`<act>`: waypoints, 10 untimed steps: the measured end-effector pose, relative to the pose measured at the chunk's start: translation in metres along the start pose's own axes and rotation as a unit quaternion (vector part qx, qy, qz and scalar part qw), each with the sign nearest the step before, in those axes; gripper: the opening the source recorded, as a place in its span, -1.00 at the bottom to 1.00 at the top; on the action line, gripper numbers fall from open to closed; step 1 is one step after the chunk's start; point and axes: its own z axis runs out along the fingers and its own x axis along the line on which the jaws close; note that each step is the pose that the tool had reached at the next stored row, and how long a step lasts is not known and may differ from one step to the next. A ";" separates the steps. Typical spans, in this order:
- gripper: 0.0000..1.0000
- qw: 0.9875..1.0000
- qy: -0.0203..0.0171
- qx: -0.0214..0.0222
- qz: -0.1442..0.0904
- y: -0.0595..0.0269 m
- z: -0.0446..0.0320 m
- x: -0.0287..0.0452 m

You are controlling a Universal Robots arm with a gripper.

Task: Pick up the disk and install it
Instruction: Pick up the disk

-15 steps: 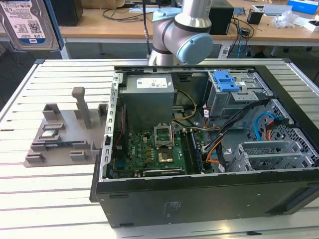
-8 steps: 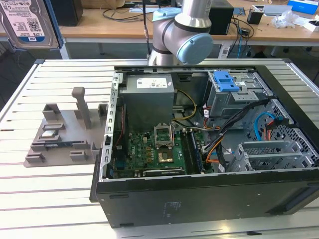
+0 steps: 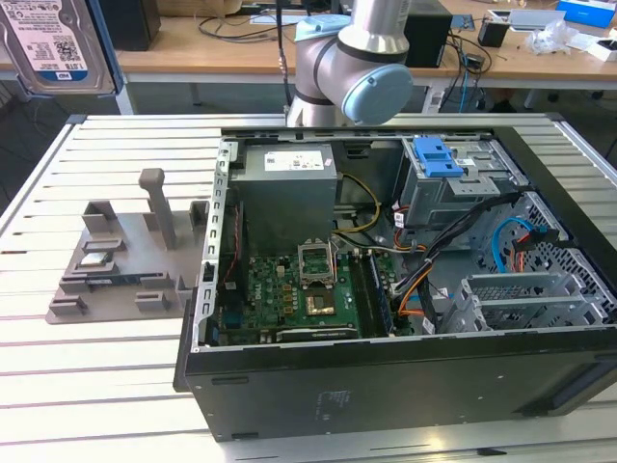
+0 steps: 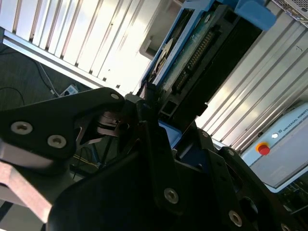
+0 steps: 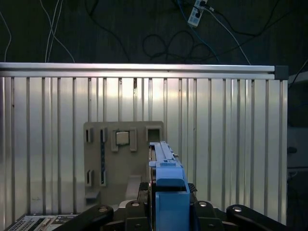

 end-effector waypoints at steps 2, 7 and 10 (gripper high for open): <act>-0.26 1.000 0.000 0.000 0.000 -0.0069 -0.0001 0.0000; -0.26 1.000 0.000 0.000 0.000 -0.0198 -0.0002 0.0000; -0.26 1.000 0.000 0.000 0.000 -0.0282 -0.0003 0.0000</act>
